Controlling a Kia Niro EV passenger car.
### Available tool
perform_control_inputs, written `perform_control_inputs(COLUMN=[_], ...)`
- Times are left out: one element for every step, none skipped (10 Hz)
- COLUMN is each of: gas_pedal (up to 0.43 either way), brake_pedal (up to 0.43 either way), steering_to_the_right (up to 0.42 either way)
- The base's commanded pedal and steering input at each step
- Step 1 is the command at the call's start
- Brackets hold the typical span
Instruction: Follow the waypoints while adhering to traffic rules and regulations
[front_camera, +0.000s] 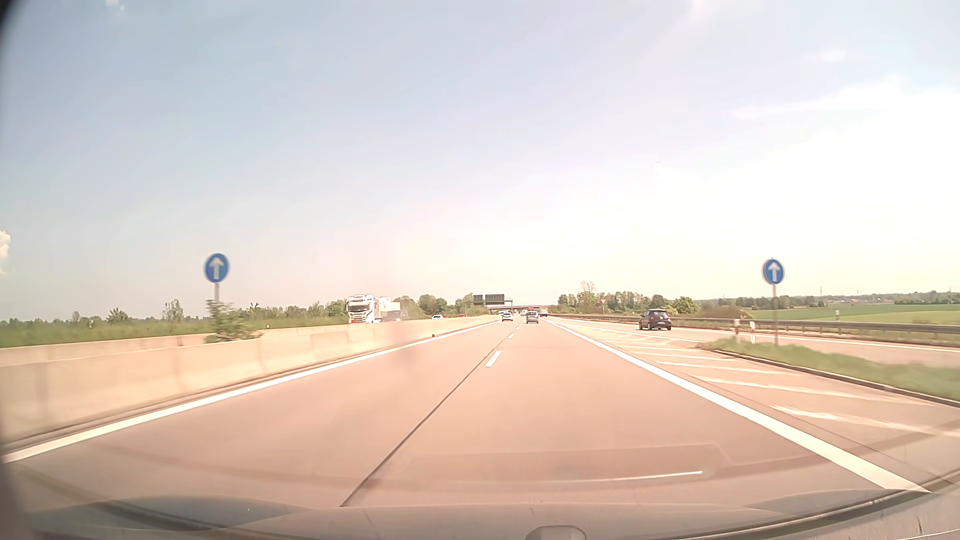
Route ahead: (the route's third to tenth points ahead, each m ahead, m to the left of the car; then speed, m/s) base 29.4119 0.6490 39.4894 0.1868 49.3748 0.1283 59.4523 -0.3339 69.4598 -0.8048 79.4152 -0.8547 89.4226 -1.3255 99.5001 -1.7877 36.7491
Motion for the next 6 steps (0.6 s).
perform_control_inputs(gas_pedal=[0.35, 0.35, 0.339, 0.339, 0.339, 0.339], brake_pedal=[0.0, 0.0, 0.0, 0.0, 0.0, 0.0], steering_to_the_right=[-0.004, -0.004, -0.004, -0.004, -0.004, -0.004])
